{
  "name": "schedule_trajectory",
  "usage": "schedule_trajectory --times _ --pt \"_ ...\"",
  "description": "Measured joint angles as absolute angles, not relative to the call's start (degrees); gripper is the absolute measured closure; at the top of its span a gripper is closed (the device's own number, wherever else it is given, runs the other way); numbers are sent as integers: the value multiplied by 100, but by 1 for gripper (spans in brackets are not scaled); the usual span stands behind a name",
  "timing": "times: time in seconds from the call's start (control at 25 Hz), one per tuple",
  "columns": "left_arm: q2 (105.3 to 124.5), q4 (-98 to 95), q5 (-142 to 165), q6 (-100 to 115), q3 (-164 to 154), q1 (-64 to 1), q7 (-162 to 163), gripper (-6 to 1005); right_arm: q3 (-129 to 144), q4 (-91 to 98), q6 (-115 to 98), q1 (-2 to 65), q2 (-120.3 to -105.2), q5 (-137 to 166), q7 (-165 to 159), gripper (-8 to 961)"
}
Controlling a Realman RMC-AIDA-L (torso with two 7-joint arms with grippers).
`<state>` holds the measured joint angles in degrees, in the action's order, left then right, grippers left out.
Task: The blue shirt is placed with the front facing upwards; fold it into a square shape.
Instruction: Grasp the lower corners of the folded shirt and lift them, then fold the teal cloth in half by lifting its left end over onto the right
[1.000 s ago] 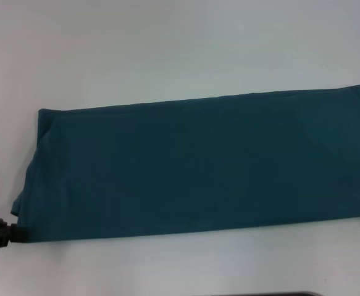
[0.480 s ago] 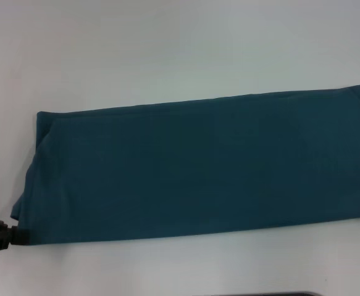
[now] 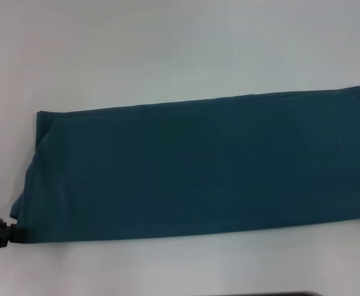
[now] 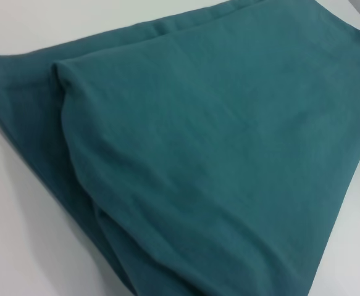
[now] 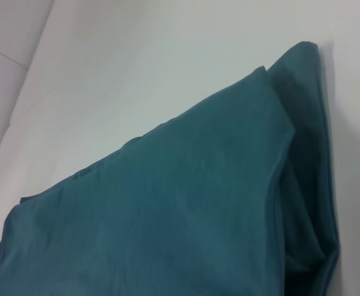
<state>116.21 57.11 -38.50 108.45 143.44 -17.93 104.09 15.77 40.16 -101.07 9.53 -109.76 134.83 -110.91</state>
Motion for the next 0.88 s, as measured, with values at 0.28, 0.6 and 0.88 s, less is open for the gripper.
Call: schedule_trajectory --times 0.28,0.6,0.88 --pt "11619 5727 -3850 10850 14339 -1793 10425 904 1572 4016 -10138 950 -10964 13483 -11085 942" --pt "11623 5753 -3855 10863 14352 -1832 10516 896 1412 4017 -10362 1018 -10873 13439 -11073 941" --pt "11605 5822 -3865 10810 14419 -1987 10699 858 1140 4017 -10540 1125 -10824 13418 -11064 673"
